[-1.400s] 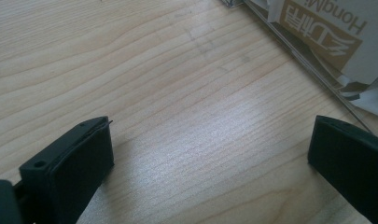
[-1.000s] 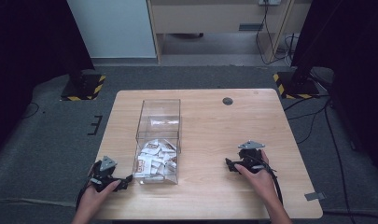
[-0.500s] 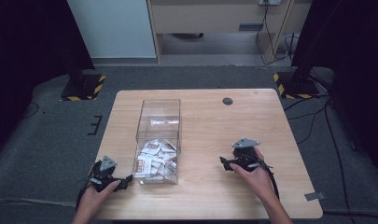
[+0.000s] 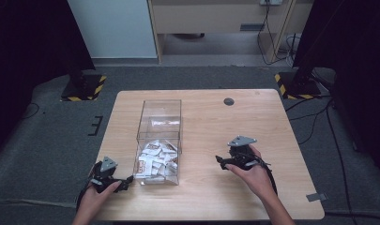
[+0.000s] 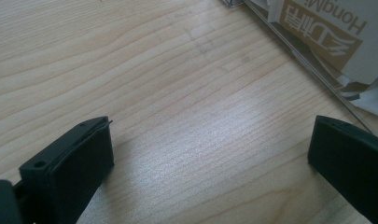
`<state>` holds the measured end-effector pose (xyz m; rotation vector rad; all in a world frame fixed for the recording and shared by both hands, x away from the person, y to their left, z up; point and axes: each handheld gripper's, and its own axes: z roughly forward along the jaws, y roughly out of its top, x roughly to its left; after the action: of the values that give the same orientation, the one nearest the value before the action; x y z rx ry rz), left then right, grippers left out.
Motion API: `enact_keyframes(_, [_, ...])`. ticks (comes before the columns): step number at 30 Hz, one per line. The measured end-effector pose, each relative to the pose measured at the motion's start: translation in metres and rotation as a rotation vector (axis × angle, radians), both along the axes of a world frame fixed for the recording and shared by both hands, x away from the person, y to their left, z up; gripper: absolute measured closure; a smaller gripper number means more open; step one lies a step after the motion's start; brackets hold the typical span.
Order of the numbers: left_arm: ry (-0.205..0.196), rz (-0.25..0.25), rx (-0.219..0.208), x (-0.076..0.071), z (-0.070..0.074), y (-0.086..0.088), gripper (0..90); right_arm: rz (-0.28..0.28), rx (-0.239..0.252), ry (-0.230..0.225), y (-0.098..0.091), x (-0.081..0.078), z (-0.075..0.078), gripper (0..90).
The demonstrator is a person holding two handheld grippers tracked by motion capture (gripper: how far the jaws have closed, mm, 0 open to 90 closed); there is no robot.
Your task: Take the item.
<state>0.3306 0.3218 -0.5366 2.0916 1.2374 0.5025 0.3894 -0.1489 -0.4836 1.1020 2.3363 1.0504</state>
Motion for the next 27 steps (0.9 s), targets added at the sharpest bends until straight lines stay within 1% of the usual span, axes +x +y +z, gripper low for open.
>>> enact_keyframes(7, [0.0, -0.001, 0.002, 0.0, 0.0, 0.0, 0.0, 0.028, 0.017, -0.01, 0.008, 0.0, 0.01, 27.9])
enact_keyframes(8, [0.0, -0.001, 0.002, 0.0, 0.0, 0.0, 0.0, 0.036, 0.03, -0.013, 0.011, -0.001, 0.013, 30.4])
enact_keyframes(14, [0.001, -0.002, 0.002, 0.0, 0.0, 0.0, 0.0, 0.066, 0.037, -0.025, 0.017, -0.002, 0.021, 35.3])
enact_keyframes(17, [0.0, -0.001, 0.0, 0.0, 0.0, 0.0, 0.0, 0.076, 0.039, -0.03, 0.022, -0.002, 0.025, 37.4])
enact_keyframes(21, [0.0, 0.0, 0.0, 0.0, 0.0, 0.0, 0.0, 0.099, 0.055, -0.037, 0.03, -0.002, 0.035, 41.4])
enact_keyframes(27, [0.0, 0.0, 0.0, 0.0, 0.0, 0.0, 0.0, 0.129, 0.069, -0.042, 0.041, -0.001, 0.045, 46.3])
